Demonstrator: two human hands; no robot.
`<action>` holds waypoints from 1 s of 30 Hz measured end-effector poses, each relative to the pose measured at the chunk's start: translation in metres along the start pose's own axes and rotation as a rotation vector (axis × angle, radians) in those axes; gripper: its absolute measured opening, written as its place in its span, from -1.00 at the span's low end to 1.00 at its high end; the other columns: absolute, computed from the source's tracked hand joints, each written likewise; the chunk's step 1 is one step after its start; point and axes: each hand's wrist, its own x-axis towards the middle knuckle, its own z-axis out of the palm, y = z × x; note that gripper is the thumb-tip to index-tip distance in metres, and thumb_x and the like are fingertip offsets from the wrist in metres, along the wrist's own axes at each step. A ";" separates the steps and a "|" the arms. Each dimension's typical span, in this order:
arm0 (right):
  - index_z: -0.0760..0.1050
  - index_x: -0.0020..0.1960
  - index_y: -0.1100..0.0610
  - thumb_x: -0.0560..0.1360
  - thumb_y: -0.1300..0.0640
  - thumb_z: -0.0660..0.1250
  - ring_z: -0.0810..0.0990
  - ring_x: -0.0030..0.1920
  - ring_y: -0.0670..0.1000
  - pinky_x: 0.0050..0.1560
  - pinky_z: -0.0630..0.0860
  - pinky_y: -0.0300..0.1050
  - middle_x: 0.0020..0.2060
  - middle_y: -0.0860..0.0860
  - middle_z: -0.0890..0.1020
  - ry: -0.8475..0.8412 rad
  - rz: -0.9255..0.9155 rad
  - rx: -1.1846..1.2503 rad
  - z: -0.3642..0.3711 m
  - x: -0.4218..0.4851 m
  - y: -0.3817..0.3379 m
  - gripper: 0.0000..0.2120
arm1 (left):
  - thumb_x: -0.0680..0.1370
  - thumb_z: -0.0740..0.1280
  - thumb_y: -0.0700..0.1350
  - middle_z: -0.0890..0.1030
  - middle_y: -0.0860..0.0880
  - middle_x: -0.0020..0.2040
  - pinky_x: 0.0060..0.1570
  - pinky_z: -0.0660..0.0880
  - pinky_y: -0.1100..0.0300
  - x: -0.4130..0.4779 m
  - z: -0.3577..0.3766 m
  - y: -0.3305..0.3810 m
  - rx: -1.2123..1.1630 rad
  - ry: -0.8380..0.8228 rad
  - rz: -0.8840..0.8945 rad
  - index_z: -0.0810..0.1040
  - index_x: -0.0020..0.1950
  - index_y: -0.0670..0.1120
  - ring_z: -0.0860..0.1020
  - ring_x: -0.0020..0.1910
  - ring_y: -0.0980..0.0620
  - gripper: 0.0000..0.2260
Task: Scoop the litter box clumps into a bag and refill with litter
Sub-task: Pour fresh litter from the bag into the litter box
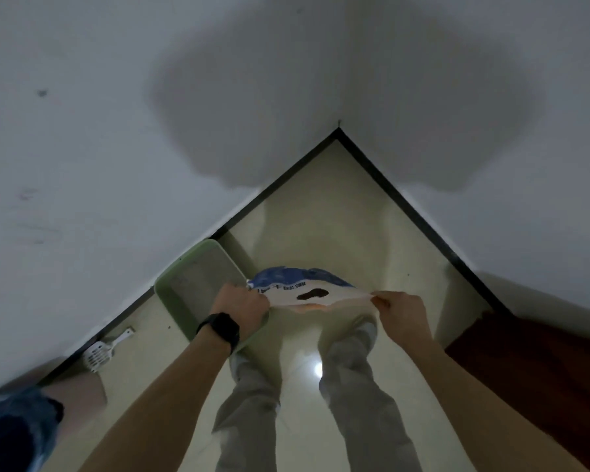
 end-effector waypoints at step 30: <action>0.58 0.13 0.18 0.54 0.23 0.18 0.60 -0.02 0.18 -0.11 0.46 -0.10 0.02 0.18 0.65 0.198 -0.187 -0.432 -0.177 0.364 -0.083 -0.75 | 0.64 0.08 -0.20 0.57 -0.06 0.14 0.02 0.44 0.07 0.298 -0.139 -0.077 -0.361 0.187 -0.329 0.48 0.23 -0.06 0.57 0.10 -0.09 -0.74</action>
